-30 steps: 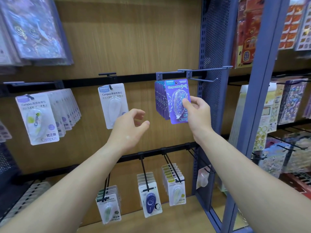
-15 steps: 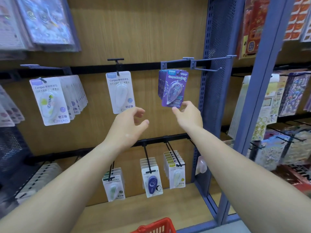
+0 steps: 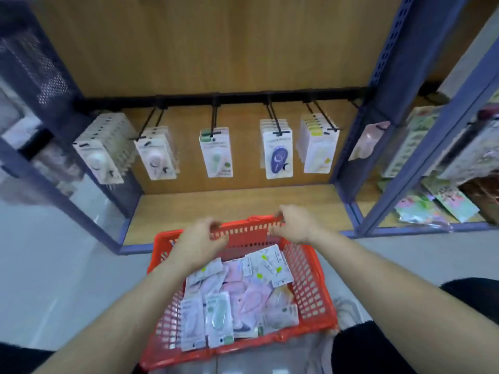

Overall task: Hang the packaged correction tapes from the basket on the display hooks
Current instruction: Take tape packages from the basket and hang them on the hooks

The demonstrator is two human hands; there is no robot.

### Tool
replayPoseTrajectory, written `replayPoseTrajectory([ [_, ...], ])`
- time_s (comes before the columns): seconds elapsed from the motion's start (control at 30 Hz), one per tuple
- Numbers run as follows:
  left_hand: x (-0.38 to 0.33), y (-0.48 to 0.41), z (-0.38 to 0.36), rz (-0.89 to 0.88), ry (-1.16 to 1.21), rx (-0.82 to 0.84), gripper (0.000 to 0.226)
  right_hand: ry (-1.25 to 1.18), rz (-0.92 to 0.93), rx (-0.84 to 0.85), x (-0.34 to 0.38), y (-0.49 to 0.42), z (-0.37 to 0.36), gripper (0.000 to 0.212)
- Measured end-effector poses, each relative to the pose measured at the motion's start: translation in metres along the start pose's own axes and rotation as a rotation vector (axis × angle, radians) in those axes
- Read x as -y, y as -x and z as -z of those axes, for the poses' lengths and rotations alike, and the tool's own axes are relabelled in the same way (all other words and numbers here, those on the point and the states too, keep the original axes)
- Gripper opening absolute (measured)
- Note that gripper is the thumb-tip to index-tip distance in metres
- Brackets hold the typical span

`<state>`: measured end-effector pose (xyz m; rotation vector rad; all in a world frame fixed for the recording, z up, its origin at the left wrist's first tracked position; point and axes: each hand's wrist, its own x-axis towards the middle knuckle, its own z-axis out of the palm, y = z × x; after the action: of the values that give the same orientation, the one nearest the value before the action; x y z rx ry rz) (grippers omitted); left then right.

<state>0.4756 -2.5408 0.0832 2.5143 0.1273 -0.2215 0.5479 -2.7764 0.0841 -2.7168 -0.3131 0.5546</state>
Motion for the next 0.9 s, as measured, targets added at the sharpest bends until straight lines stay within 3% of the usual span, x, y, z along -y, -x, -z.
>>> replayPoseTrajectory([
  [0.1,0.055,0.011,-0.045,0.105,-0.030,0.128,0.046,-0.063,-0.065,0.113,-0.022,-0.014,-0.066,0.041],
  [0.43,0.168,-0.014,-0.157,0.347,0.003,0.350,0.061,-0.196,-0.198,0.454,-0.073,-0.069,-0.223,0.069],
  [0.57,0.183,-0.032,-0.186,0.302,-0.034,0.367,0.055,-0.163,-0.160,0.519,-0.077,-0.087,-0.259,0.082],
  [0.73,0.191,-0.037,-0.209,0.272,-0.042,0.374,0.050,-0.014,-0.107,0.451,-0.071,-0.086,-0.282,0.100],
  [0.9,0.183,-0.044,-0.225,0.121,-0.199,0.310,0.052,-0.020,-0.103,0.448,-0.081,-0.086,-0.291,0.087],
])
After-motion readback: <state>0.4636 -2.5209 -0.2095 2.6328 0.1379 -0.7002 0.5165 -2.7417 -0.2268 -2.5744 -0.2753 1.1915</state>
